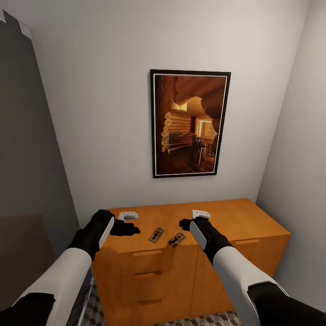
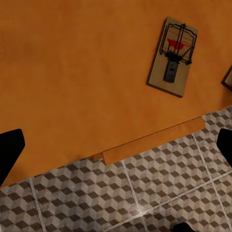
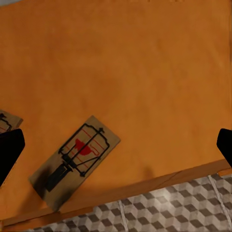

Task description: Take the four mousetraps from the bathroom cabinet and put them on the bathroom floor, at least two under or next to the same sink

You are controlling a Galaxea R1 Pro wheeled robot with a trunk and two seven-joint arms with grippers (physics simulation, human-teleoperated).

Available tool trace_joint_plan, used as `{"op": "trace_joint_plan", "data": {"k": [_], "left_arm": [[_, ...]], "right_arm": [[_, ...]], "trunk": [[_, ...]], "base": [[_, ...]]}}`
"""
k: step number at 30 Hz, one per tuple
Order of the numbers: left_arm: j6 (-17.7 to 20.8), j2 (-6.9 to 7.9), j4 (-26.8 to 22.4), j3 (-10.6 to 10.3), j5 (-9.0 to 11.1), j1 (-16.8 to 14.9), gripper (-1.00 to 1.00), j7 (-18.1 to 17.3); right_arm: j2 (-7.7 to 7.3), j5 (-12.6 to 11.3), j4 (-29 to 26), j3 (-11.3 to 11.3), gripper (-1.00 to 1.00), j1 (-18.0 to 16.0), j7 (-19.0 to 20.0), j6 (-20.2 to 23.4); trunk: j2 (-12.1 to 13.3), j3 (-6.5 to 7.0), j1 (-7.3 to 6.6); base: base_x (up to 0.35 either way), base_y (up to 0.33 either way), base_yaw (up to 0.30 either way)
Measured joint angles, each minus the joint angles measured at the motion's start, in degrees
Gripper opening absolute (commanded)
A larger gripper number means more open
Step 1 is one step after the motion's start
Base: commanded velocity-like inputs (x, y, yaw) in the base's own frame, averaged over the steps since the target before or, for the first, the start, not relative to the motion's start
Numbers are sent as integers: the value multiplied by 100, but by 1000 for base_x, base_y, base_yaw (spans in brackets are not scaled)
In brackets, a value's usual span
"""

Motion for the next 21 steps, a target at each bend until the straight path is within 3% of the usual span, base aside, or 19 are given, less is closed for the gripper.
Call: {"op": "trace_joint_plan", "data": {"k": [8, 21], "left_arm": [[0, -1, 0, 2, 0, 0, 100, -1], [0, -1, 0, 2, 0, 0, 100, -1]], "right_arm": [[0, -48, 242, -208, 100, 0, -133, -402], [0, -69, 396, -262, 100, -1, -244, -624]], "trunk": [[0, 0, 0], [0, 0, 0]], "base": [[0, 0, 0], [0, 0, 0]]}}
